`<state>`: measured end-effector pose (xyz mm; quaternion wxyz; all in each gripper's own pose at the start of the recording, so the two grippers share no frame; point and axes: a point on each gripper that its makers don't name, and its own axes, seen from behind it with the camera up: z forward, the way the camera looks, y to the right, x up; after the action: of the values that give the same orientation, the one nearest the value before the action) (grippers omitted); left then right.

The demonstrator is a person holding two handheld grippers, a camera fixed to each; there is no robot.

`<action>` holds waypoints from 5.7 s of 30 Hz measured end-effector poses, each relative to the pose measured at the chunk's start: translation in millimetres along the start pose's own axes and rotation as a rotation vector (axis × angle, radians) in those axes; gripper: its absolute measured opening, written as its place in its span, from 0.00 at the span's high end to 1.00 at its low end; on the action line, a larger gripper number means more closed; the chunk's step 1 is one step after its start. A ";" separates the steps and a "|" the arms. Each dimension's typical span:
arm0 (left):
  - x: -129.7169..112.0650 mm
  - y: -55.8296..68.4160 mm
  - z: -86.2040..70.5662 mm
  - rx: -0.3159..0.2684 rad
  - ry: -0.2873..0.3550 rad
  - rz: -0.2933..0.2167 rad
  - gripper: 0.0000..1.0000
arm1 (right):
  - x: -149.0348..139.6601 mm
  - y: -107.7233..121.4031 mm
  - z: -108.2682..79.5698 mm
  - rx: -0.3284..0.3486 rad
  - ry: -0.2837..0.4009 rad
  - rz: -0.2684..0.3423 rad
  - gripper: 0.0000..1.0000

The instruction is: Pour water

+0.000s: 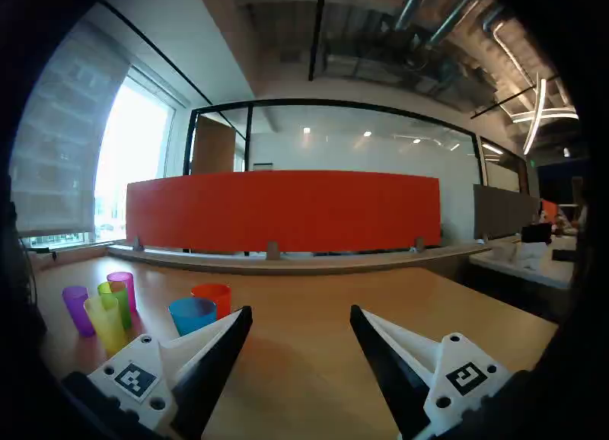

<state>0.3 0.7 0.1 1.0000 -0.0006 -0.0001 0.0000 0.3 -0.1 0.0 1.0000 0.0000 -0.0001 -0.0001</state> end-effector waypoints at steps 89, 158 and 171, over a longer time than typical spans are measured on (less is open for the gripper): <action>214.1 36.4 55.8 -0.187 -0.007 0.124 0.09 | 197.3 -40.7 45.4 0.170 -0.025 -0.118 0.00; 140.7 131.5 54.6 -0.807 -0.366 0.385 0.09 | 149.6 -114.2 30.9 0.725 -0.387 -0.441 0.00; 117.6 138.4 59.1 -0.870 -0.425 0.415 0.09 | 135.1 -119.6 35.3 0.754 -0.430 -0.465 0.00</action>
<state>117.8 139.2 59.0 0.8641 -0.4159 -0.2027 0.1983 135.3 -119.7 35.4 0.8811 0.3621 -0.2065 -0.2234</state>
